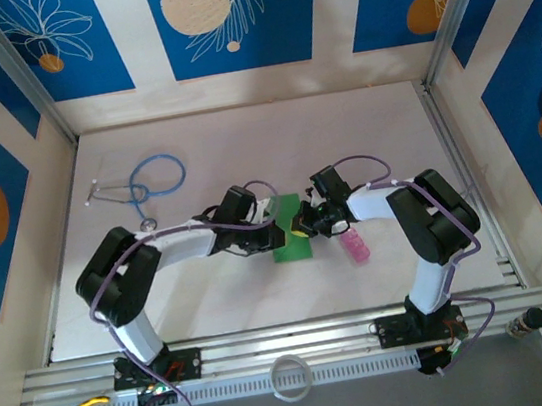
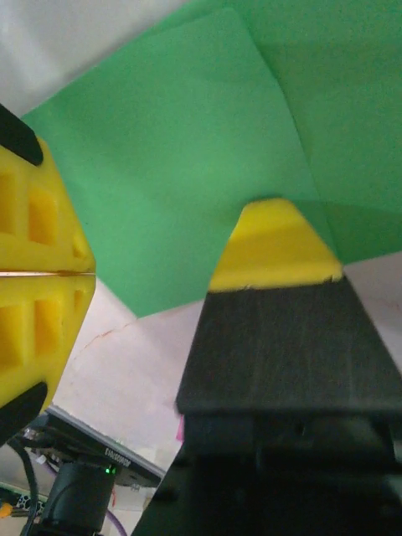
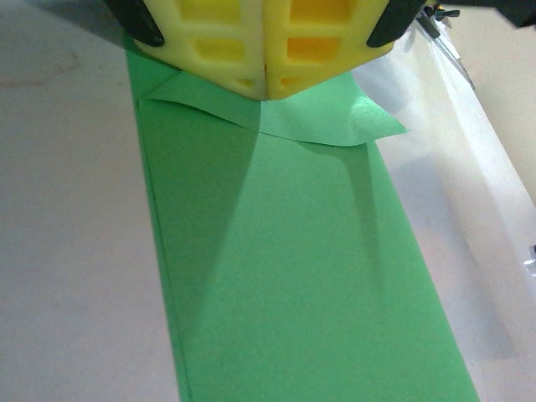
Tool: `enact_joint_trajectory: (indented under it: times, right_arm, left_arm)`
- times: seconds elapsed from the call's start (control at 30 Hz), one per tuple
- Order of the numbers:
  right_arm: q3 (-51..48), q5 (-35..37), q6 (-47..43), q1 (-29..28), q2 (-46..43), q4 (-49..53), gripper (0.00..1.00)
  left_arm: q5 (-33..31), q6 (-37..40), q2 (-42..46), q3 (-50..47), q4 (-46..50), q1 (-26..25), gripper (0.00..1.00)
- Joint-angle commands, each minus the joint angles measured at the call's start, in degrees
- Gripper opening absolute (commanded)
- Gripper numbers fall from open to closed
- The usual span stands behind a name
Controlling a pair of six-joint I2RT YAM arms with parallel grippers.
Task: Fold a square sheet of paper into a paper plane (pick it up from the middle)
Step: Fold the triangle a second time at the center of the table.
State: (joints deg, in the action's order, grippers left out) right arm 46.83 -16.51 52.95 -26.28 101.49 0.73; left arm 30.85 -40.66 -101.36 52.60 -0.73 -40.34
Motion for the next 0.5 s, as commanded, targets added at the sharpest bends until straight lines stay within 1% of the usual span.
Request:
enact_joint_trajectory:
  times: [0.0,0.13,0.27,0.37,0.47]
  right_arm:
    - [-0.15,2.29,-0.9,-0.43,2.13,3.53,0.0]
    - [0.02,1.92,-1.18,-0.41,1.96,3.38,0.0]
    - [0.43,1.31,-2.3,-0.48,1.22,3.4,0.0]
    - [0.9,0.9,-3.31,-0.74,-0.34,2.91,0.0]
    - [0.91,1.98,-4.15,-1.79,-3.07,2.44,0.0]
  left_arm:
    - [-0.06,-0.16,-3.28,1.73,0.53,0.48,0.1]
    - [-1.53,-0.03,-5.52,0.89,1.76,0.36,0.05]
    - [-3.56,-1.09,-5.77,-2.82,2.63,0.18,0.0]
    - [-4.32,-3.1,-4.98,-6.46,1.15,-0.17,0.0]
    - [-5.05,-5.08,-3.41,-9.27,-0.99,-0.63,0.0]
